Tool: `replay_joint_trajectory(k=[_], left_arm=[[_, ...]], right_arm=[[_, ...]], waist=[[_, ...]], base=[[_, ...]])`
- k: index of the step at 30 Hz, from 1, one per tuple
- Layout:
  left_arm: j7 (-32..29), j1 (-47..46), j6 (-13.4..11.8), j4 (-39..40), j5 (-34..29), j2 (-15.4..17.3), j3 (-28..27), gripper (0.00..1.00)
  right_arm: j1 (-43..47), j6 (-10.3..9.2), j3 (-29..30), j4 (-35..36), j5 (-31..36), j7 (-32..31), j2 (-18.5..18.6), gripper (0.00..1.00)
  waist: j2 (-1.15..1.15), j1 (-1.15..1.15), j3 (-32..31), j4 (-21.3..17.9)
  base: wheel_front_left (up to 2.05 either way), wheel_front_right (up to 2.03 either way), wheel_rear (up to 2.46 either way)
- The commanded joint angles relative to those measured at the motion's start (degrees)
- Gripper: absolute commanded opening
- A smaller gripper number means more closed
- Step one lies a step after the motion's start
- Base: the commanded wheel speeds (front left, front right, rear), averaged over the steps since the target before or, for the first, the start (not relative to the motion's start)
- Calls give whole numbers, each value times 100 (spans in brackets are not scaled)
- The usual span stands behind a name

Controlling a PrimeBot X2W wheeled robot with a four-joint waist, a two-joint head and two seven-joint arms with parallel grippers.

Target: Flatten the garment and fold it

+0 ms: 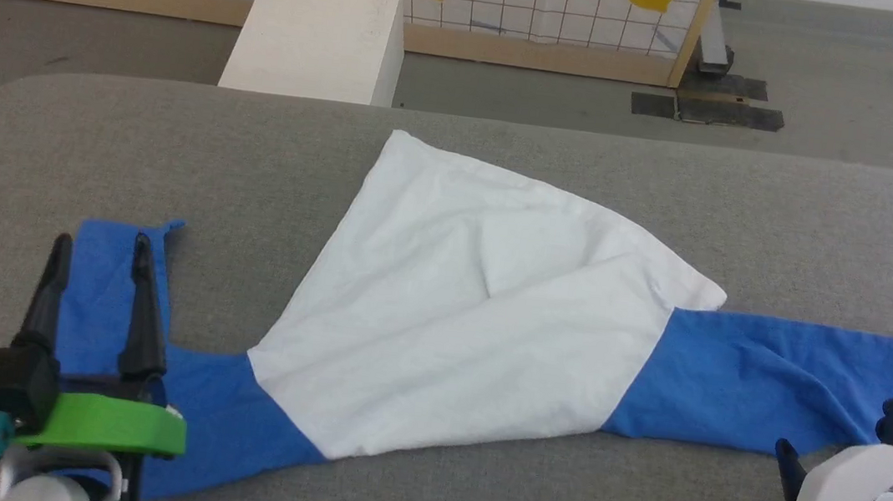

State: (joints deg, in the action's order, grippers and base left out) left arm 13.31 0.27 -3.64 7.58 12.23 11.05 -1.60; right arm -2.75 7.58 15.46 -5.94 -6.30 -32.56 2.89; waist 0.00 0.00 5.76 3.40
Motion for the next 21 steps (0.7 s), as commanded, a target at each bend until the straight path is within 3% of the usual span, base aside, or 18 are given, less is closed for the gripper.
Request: replay_joint_trajectory(k=[1,4,12,13,14,15,21], left_arm=[[62,58,-16,-51,-59,-47,57,100],[104,-16,62,-196,-80,-127,217,100],[153,-246,133,-455,-56,-175,241,100],[156,-250,112,-473,-50,-188,214,100],[158,-247,102,-480,-47,-194,195,100],[160,-242,93,-484,-42,-199,173,100],[166,-263,87,-513,-37,-269,150,100]], right_arm=[[-132,-9,11,47,121,-234,-2,100],[-305,-9,60,31,402,-768,-2,100],[-568,-9,-482,-500,712,-1176,-2,100],[-568,-9,-536,-572,674,-1236,-2,53],[-569,-9,-579,-600,640,-1256,-2,42],[-577,-9,-592,-602,587,-1250,-2,0],[-492,-9,-300,-88,240,-1028,-2,0]], waist=[[0,0,90,-37],[0,0,221,26],[0,0,497,141],[0,0,500,133],[0,0,505,119],[0,0,511,98],[0,0,454,-27]], base=[[0,0,0],[0,0,0],[0,0,0],[0,0,0],[0,0,0],[0,0,0],[0,0,0]])
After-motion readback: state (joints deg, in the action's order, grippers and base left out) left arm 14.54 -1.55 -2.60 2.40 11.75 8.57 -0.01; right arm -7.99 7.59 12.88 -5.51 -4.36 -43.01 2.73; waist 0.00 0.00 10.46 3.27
